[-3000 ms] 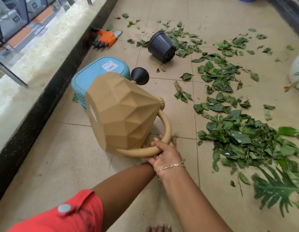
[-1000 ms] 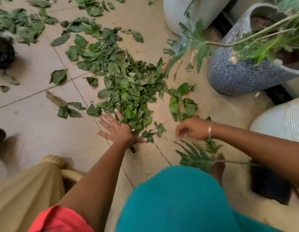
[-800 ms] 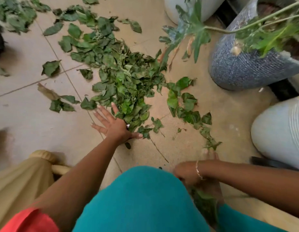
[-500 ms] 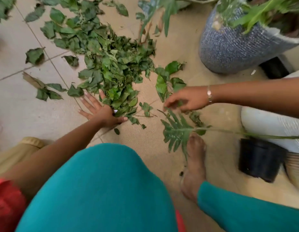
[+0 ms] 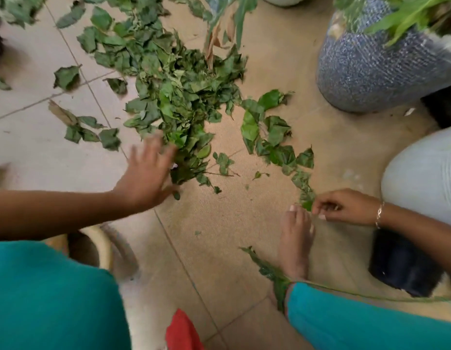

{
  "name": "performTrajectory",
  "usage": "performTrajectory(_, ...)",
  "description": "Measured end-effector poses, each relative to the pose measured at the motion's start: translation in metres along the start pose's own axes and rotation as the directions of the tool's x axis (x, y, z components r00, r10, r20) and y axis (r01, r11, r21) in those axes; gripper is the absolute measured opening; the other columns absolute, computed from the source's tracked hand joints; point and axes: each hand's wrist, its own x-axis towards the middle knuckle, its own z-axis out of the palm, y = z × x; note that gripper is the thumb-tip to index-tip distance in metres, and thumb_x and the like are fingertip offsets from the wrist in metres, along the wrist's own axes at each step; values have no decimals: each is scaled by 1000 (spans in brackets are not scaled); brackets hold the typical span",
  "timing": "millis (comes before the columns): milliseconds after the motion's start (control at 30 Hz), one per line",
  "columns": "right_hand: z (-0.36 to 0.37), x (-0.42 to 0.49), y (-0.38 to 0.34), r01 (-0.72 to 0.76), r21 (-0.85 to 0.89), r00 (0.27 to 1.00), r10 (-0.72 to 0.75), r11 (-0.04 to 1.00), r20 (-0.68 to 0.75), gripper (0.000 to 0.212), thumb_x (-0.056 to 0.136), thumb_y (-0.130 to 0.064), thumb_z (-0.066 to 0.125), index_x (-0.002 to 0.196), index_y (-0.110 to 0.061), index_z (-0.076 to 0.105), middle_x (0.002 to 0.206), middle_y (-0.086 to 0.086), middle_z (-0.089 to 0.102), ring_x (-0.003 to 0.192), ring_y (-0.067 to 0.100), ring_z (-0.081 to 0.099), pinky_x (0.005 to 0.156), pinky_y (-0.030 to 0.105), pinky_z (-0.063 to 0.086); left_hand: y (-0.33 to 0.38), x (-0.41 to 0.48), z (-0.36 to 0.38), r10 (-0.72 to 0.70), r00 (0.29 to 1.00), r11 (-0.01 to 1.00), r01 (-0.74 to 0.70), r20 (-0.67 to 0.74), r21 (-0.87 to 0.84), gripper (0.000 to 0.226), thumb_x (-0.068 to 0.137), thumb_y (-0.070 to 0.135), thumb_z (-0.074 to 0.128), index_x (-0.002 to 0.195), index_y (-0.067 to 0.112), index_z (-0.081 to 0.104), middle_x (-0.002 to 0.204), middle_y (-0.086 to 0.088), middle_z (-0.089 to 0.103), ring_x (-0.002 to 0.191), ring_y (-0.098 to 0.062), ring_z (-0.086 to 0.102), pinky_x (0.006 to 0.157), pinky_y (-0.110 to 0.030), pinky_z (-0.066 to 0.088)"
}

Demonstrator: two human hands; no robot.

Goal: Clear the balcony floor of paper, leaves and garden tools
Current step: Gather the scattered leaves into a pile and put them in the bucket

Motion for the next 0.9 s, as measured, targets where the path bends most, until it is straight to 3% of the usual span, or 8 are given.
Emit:
performTrajectory(33,-8,3,-1,13,48,999,-10,999,-53,32,84,-8,64,79,-38,56,87,-1,66,72,-1,58,75,20,44,7,-8,8,366,928,927,-357,-74,112,70,91,48,42,145,10,21,153,-21,16,141,-39,13,114,-60,7)
performTrajectory(67,-16,6,-3,32,106,994,-21,994,-107,28,84,-7,65,81,-34,59,88,3,67,73,4,58,76,24,45,17,-15,17,686,724,722,-667,-68,183,58,95,45,34,141,11,31,149,-18,27,139,-37,22,114,-59,7)
performTrajectory(133,-28,12,-5,64,209,981,-22,976,-195,17,83,-4,65,89,-19,64,88,11,66,78,15,58,74,25,45,42,-21,39,970,241,223,-943,43,245,43,98,33,30,134,15,44,142,-12,41,135,-31,32,113,-54,9)
performTrajectory(167,-31,16,-6,65,237,974,-10,969,-226,15,83,-3,65,93,-13,65,87,12,65,78,17,56,72,23,44,57,-22,51,992,85,61,-969,92,240,41,98,30,31,133,17,47,141,-10,45,135,-29,35,113,-52,12)
performTrajectory(400,-30,17,-2,-9,133,980,36,991,-198,21,84,-12,64,105,-15,65,92,8,67,87,23,62,85,37,47,129,-15,88,956,-257,-266,-962,138,53,36,89,32,55,117,9,61,124,-11,61,123,-28,49,106,-40,33)
performTrajectory(633,-63,1,6,13,156,881,63,988,-469,23,85,-5,63,107,-12,63,87,10,60,78,12,57,77,29,47,166,-22,115,945,-202,-228,-971,258,75,52,81,44,62,117,6,64,125,-14,61,119,-27,56,102,-36,41)
performTrajectory(767,-98,-10,-9,163,186,793,-17,969,-609,23,88,-6,58,111,-5,59,86,10,62,64,-4,56,67,16,46,190,-16,125,931,33,-10,-993,363,116,69,82,58,56,130,9,54,137,-13,51,122,-27,53,101,-37,43)
performTrajectory(900,-108,-21,-7,194,231,755,5,953,-656,24,90,-8,55,114,-3,57,84,5,61,70,-1,57,69,20,47,178,1,119,880,99,5,-980,465,200,76,90,59,26,144,6,32,149,-16,34,136,-34,35,111,-49,25)
